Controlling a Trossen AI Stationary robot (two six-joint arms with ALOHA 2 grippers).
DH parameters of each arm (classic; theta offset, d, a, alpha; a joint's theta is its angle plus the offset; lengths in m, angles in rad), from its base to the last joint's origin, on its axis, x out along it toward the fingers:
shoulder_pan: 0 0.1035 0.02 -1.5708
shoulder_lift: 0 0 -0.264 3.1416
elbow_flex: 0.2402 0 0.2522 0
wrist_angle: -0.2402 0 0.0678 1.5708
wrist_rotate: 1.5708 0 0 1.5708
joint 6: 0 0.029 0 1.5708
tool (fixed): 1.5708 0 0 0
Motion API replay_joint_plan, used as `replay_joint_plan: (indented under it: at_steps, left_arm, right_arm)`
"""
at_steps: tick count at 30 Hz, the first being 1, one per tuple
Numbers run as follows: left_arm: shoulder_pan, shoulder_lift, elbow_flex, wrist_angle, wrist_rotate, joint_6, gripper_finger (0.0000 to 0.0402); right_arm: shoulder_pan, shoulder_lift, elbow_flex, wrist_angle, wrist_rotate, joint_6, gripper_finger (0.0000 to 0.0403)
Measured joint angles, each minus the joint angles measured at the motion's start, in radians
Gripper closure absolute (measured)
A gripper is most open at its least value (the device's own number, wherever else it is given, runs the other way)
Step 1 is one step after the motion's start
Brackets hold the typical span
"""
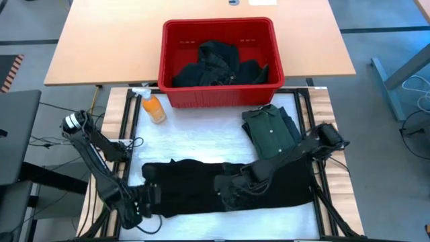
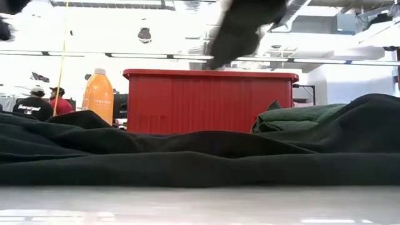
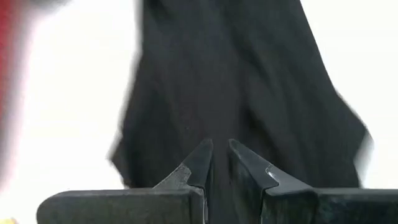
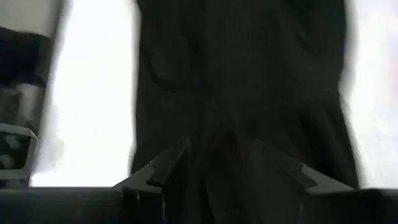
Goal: Fold laundry
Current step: Fold the black shirt
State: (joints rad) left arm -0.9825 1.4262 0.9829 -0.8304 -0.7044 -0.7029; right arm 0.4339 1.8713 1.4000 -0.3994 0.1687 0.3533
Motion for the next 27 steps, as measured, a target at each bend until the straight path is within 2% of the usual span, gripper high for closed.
replay_joint_plan:
  at_steps: [2,4,6,9,12,14,17,19,23,27]
  left_arm:
    - [0.037,-0.015,-0.058,0.156,-0.118,0.031,0.0367]
    - [0.092,-0.014,-0.129,0.361,-0.116,0.127,0.0367]
    - [0.154,0.0,-0.198,0.594,-0.064,0.246,0.0367]
    - [0.254,0.04,-0.274,0.95,0.045,0.436,0.0367]
    - [0.334,0.079,-0.292,1.165,0.129,0.621,0.0364]
    - [0.376,0.094,-0.282,1.194,0.15,0.68,0.0356]
    - [0.436,0.106,-0.266,1.126,0.205,0.673,0.0337]
    - [0.474,0.122,-0.266,1.045,0.261,0.599,0.0323]
    - [0.529,0.189,-0.266,0.897,0.442,0.475,0.0304]
    - [0.534,0.25,-0.263,0.856,0.506,0.396,0.0302]
  right_arm:
    - [0.033,-0.044,0.001,-0.14,0.077,0.094,0.0209]
    - [0.075,-0.081,0.001,-0.277,0.161,0.214,0.0207]
    - [0.113,-0.12,0.0,-0.413,0.196,0.36,0.0207]
    - [0.161,-0.171,0.001,-0.625,0.181,0.619,0.0205]
    - [0.225,-0.193,0.001,-0.829,0.166,0.837,0.0196]
    - [0.275,-0.213,-0.008,-0.931,0.146,0.958,0.0187]
    - [0.35,-0.265,-0.076,-0.987,0.088,1.127,0.0175]
    - [0.399,-0.31,-0.14,-0.966,0.06,1.229,0.017]
    - [0.482,-0.398,-0.289,-0.85,0.06,1.402,0.0169]
    - [0.529,-0.449,-0.427,-0.718,0.043,1.479,0.0168]
